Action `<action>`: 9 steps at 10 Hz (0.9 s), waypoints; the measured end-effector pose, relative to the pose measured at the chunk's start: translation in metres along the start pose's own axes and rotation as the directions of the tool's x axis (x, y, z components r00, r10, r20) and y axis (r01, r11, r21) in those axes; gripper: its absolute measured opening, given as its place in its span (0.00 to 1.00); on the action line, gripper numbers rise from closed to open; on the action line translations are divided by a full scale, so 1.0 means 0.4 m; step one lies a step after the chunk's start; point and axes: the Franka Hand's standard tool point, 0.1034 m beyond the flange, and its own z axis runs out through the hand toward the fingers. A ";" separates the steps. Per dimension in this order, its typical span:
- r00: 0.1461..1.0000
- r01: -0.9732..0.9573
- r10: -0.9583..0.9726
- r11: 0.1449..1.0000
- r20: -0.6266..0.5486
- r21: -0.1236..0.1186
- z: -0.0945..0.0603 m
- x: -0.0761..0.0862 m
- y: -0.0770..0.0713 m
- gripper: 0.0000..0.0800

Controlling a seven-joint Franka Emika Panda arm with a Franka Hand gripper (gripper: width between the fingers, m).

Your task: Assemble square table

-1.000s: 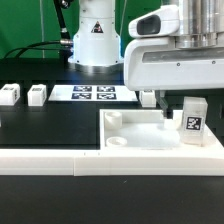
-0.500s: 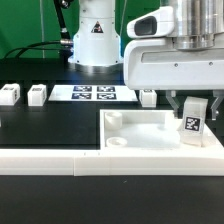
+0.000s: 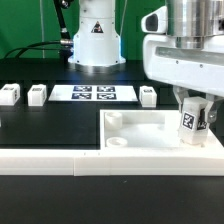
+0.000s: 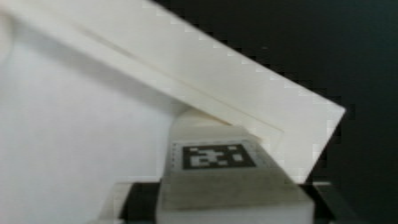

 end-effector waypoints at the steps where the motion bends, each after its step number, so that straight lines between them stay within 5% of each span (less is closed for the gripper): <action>1: 0.993 -0.109 0.109 0.994 0.033 0.009 -0.001 0.008 -0.001 0.37; 4: 0.990 -0.134 0.133 0.991 0.042 0.011 0.001 0.006 -0.001 0.37; 5: 0.999 -0.042 0.041 0.999 0.035 0.013 0.001 0.008 0.000 0.64; 6: 0.992 0.125 -0.125 0.992 0.029 0.018 0.001 0.008 0.000 0.76; 9: 0.894 0.448 -0.448 0.894 0.015 0.020 0.001 0.012 0.001 0.81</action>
Offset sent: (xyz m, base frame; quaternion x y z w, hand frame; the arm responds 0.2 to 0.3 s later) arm 0.0000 0.0000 0.0000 0.0000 0.0000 0.0000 1.0000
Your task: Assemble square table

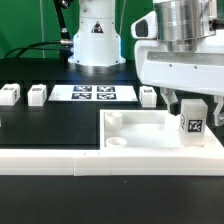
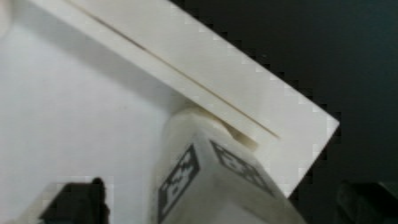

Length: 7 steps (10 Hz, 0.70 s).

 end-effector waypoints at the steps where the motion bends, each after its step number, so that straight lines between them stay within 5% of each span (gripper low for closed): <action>1: 0.998 0.066 -0.066 0.998 0.000 0.000 0.000 0.000 0.000 0.81; 2: 0.993 0.119 -0.119 0.993 0.000 -0.001 0.000 0.000 0.000 0.81; 3: 0.937 0.350 -0.350 0.936 -0.015 -0.033 0.000 0.000 0.002 0.81; 5: 0.685 0.726 -0.729 0.683 0.002 -0.081 -0.011 0.005 -0.009 0.81; 7: 0.657 0.751 -0.754 0.654 0.009 -0.087 -0.010 0.005 -0.008 0.76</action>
Offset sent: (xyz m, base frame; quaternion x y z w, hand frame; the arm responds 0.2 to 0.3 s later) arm 0.0020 0.0046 0.0088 -0.0413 0.0359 -0.4686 0.8817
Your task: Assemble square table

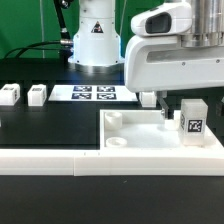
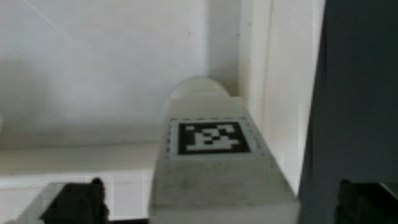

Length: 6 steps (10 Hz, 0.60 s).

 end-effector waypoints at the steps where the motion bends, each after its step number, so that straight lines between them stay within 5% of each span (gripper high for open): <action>1: 1.000 -0.015 0.015 1.000 0.000 0.000 0.000 0.000 0.000 0.76; 3: 0.989 -0.150 0.150 0.989 0.001 0.002 0.001 -0.001 -0.001 0.39; 6: 0.856 -0.517 0.517 0.856 -0.012 -0.010 0.003 -0.003 0.001 0.36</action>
Offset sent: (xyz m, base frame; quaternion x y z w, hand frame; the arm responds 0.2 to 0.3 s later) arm 0.0000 0.0000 0.0000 0.0000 0.0000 0.1296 0.9916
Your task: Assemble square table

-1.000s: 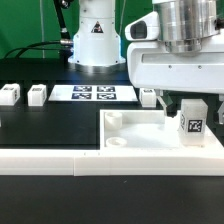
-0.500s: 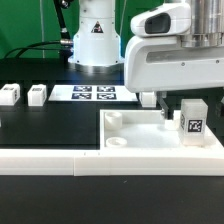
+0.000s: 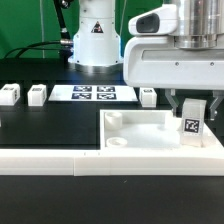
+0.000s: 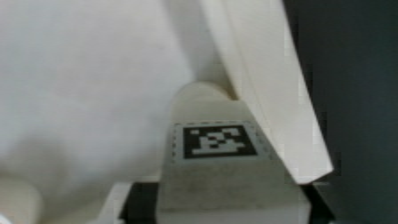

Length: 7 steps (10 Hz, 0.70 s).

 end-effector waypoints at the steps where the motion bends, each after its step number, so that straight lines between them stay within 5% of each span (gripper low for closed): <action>1: 0.972 -0.233 0.233 0.972 -0.010 -0.011 0.001 -0.004 0.000 0.36; 3: 0.869 -0.495 0.495 0.869 -0.004 -0.008 0.001 -0.005 0.001 0.36; 7: 0.724 -0.690 0.690 0.724 0.004 -0.005 0.003 -0.007 0.000 0.36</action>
Offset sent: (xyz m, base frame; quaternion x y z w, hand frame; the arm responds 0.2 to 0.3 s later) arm 0.0000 0.0000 0.0000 0.0000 0.0000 0.1938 0.9810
